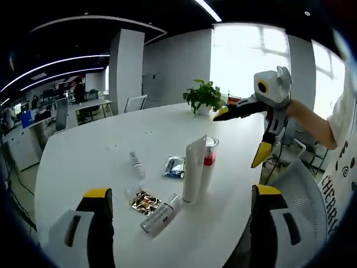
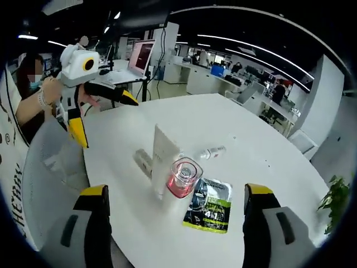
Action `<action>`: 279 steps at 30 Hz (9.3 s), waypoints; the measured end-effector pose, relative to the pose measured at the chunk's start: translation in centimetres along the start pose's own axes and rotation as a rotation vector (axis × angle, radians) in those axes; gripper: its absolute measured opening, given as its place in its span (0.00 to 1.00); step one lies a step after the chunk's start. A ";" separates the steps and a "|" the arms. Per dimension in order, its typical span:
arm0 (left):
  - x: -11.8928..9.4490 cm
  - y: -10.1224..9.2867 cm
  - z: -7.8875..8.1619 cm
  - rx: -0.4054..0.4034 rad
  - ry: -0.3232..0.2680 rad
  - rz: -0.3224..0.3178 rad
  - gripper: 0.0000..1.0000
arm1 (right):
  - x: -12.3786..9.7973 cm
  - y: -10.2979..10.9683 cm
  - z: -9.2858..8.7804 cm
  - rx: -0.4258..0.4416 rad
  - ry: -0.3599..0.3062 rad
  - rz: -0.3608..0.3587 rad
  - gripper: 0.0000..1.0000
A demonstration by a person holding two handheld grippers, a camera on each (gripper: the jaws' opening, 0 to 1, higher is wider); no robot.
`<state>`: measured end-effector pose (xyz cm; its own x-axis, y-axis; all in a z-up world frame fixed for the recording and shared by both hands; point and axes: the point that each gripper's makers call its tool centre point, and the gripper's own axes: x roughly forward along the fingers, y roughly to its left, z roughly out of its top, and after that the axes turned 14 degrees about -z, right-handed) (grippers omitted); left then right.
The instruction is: Arrange the skincare products in the storage area until every visible bottle or jar stands upright without overlapping.
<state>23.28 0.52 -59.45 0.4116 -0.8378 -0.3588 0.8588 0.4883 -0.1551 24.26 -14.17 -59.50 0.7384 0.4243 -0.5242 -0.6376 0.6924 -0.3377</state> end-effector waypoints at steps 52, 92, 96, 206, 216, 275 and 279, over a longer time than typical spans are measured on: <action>0.3 -0.3 -2.1 -0.045 0.042 0.026 0.97 | -1.1 -0.1 -2.3 0.202 -0.007 -0.104 1.00; 2.9 1.6 -5.5 -0.070 0.171 -0.044 0.99 | -0.5 0.8 -2.6 0.234 0.002 -0.088 1.00; 3.3 1.7 -5.7 -0.067 0.185 -0.055 0.99 | -0.6 0.7 -2.7 0.238 0.002 -0.097 1.00; 9.6 6.6 -12.7 0.188 0.545 -0.105 0.17 | 0.5 7.3 -4.5 0.405 0.039 0.101 0.64; 7.7 6.0 -12.1 0.098 0.485 -0.072 0.17 | 1.1 9.5 -3.9 0.473 0.016 0.158 0.58; 3.6 -4.2 -5.7 -0.004 0.045 -0.164 0.17 | 2.2 9.8 0.6 0.955 -0.203 0.305 0.38; 3.9 -4.5 -5.6 -0.004 0.035 -0.182 0.17 | 2.1 10.0 0.9 0.958 -0.207 0.310 0.37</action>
<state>19.32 -3.50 -65.33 0.2383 -0.9034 -0.3565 0.9169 0.3303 -0.2242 19.65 -5.81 -63.33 0.6521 0.6934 -0.3065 -0.4306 0.6715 0.6030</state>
